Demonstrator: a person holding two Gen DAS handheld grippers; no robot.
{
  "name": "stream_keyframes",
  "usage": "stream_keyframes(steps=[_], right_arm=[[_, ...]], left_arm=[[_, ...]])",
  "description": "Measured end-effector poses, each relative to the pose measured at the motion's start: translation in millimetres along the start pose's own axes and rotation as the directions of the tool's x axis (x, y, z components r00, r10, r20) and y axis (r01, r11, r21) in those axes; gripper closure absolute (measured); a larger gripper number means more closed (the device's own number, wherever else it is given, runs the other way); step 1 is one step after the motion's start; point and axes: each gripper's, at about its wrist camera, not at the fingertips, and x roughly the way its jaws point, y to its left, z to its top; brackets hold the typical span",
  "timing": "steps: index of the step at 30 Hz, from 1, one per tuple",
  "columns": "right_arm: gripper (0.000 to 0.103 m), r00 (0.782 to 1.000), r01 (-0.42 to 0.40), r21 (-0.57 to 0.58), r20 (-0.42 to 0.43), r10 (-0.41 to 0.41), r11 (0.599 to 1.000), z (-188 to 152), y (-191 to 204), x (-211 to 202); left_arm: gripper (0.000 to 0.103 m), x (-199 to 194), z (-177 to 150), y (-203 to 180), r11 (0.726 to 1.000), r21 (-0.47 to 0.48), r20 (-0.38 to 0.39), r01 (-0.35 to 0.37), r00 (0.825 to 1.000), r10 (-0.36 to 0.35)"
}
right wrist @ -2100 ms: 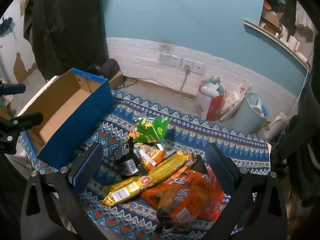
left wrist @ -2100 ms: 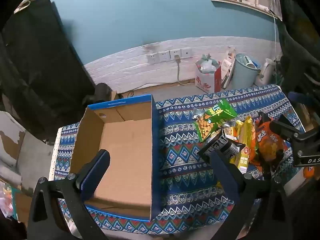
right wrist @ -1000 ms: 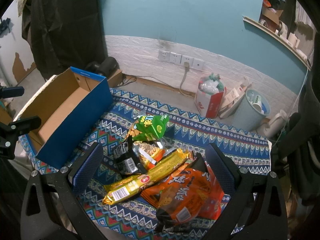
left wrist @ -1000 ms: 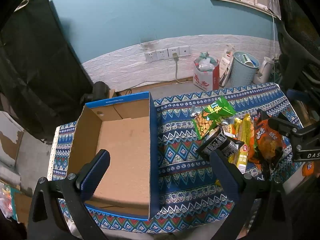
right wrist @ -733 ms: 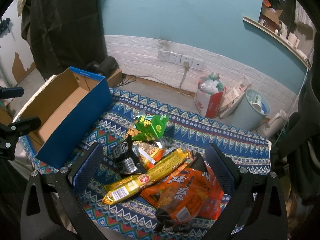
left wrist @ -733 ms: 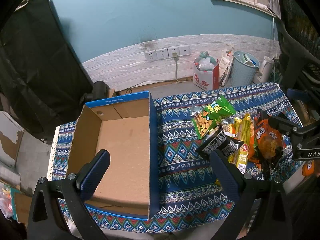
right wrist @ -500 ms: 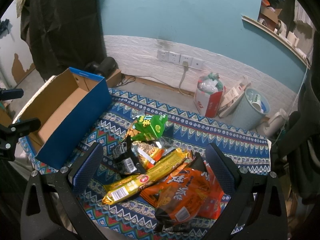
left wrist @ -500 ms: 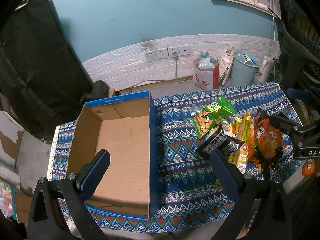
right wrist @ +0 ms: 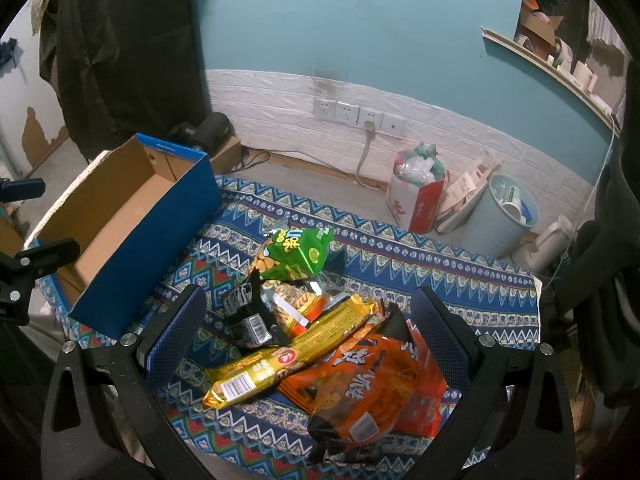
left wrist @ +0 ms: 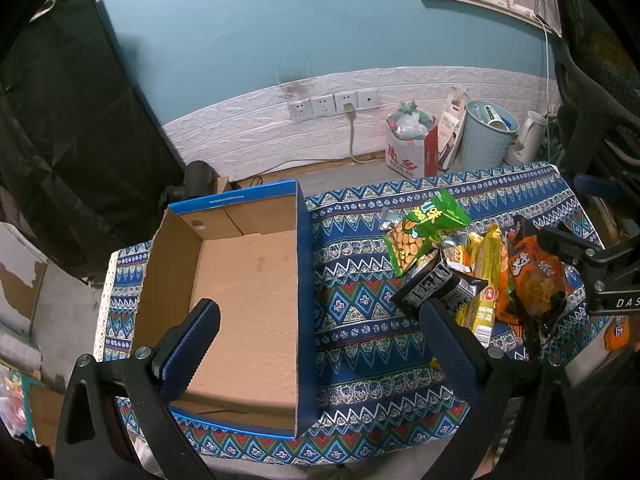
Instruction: Organize snacks
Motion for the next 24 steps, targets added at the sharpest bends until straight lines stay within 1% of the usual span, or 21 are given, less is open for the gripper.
stream_keyframes(steps=[24], right_arm=[[0.003,1.000,0.006,0.002,-0.006,-0.006,1.000,-0.7,-2.2,0.5]], left_arm=[[0.002,0.9,-1.1,-0.6,1.000,0.003,0.000,-0.001,1.000,0.001]])
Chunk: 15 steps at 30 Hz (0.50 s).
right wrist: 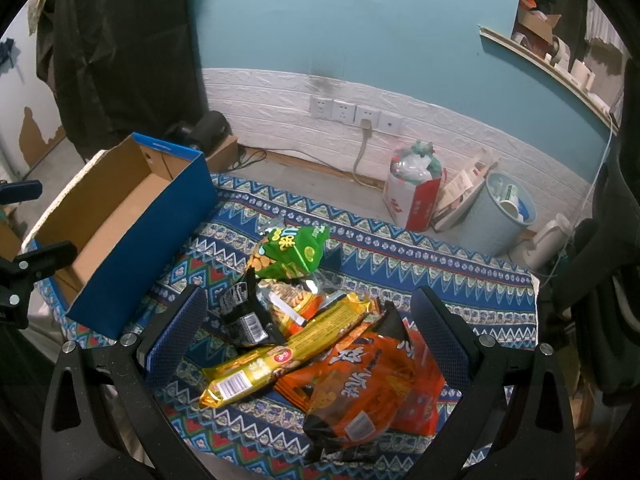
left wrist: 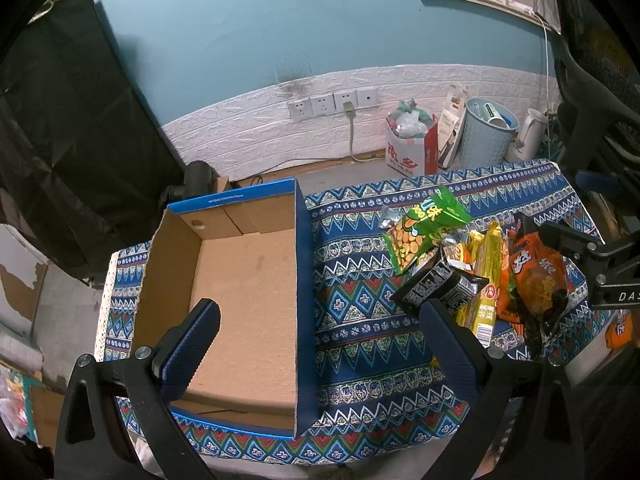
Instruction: Organize snacks
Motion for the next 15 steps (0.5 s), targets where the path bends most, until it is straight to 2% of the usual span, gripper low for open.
stream_keyframes(steps=[15], right_arm=[[0.003,1.000,0.005,0.007,-0.010,-0.005,1.000,-1.2,-6.2,0.0]], left_arm=[[0.002,4.3,-7.9,-3.1,1.000,0.002,-0.005,0.011,1.000,-0.011]])
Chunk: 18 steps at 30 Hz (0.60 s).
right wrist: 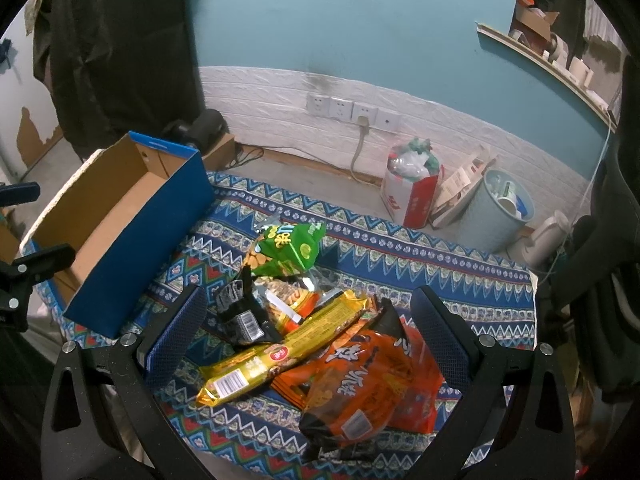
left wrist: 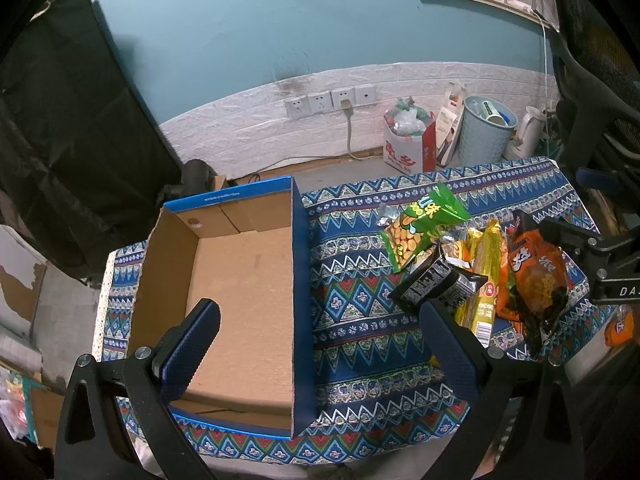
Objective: Organize snacks
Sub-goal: 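Grasp the black snack bag with the left tool while the right tool grasps the orange chip bag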
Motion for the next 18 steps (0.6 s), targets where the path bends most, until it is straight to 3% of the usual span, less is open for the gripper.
stream_keyframes(steps=[8,18], right_arm=[[0.003,0.999,0.018,0.025,-0.033,-0.018,1.000,-2.3,-7.6,4.5],[0.003,0.990,0.055,0.125,-0.139,-0.038,0.991,-14.6,-30.7,23.9]], left_arm=[[0.002,19.9,-1.7,-3.1,0.999,0.002,-0.054,0.046,0.997,-0.046],[0.002,53.3,-9.0,-29.6,0.995,0.070,-0.116,0.076,0.991,-0.068]])
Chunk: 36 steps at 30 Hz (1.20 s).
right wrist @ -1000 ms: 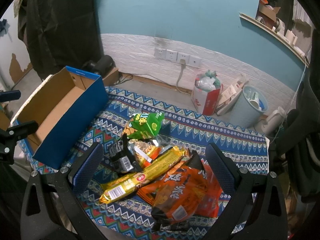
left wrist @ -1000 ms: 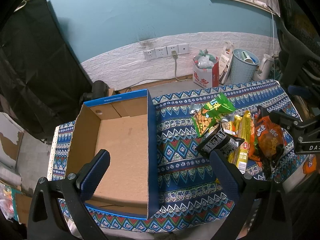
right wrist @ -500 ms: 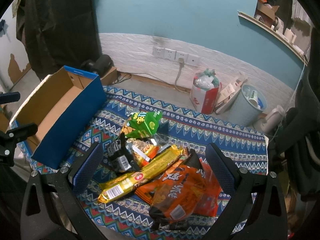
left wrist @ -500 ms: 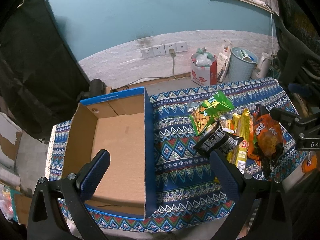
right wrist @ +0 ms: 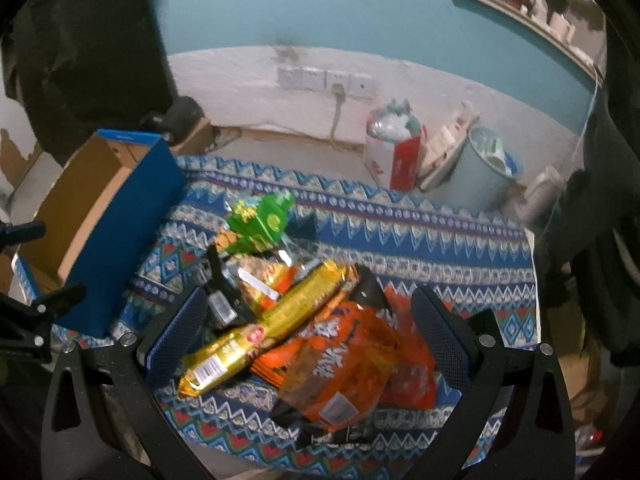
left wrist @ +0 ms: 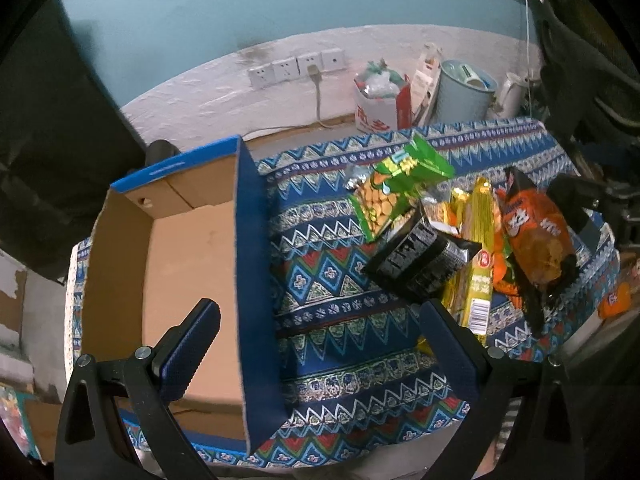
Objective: Organize snacks
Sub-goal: 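Grasp the black snack bag with the left tool while the right tool grasps the orange chip bag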
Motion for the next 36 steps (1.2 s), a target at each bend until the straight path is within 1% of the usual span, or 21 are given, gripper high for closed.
stream_keyframes(steps=[2,6,9,15,23,26,29,30,32,36], right_arm=[[0.003,0.999,0.017,0.022,-0.037,-0.016,1.000,-4.9,-5.5,7.6],[0.003,0.995,0.019,0.075,-0.098,-0.012,0.997,-15.4,-15.4,22.2],[0.003,0.990,0.033,0.102,-0.139,-0.018,0.994,-21.0,-20.1,31.3],[0.003,0.976,0.053,0.124,-0.215,-0.025,0.991,-30.5,-26.8,53.2],[0.003,0.952,0.059,0.157,-0.305,-0.008,0.986,-42.6,-37.1,85.2],[0.003,0.944,0.048,0.168,-0.331,0.010,0.985,-46.6,-40.3,97.1],[0.003,0.937,0.038,0.179,-0.349,0.028,0.983,-49.9,-45.2,108.1],[0.004,0.936,0.034,0.179,-0.350,0.031,0.983,-50.7,-47.3,110.7],[0.011,0.937,0.012,0.186,-0.345,0.053,0.983,-50.8,-51.9,114.5],[0.021,0.941,-0.003,0.168,-0.334,0.060,0.986,-49.1,-55.4,118.0]], left_arm=[[0.002,8.6,0.5,-7.3,1.000,0.017,-0.012,0.000,1.000,0.000],[0.002,19.9,4.4,-18.4,0.999,0.028,-0.019,0.023,1.000,-0.022],[0.002,28.7,7.7,-27.1,0.999,0.040,-0.024,0.024,0.999,-0.023],[0.002,50.4,12.3,-44.1,0.997,0.071,-0.045,0.035,0.998,-0.032],[0.002,85.6,23.7,-59.1,0.995,0.071,-0.103,0.072,0.993,-0.065],[0.002,96.3,25.0,-66.4,0.994,0.069,-0.140,0.085,0.987,-0.074],[0.002,103.8,25.7,-74.7,0.992,0.076,-0.157,0.096,0.984,-0.083],[0.002,106.4,26.0,-77.5,0.992,0.081,-0.164,0.096,0.983,-0.081],[0.002,110.5,26.9,-82.3,0.991,0.089,-0.170,0.097,0.982,-0.081],[0.002,118.2,30.6,-89.6,0.990,0.091,-0.185,0.112,0.978,-0.093]])
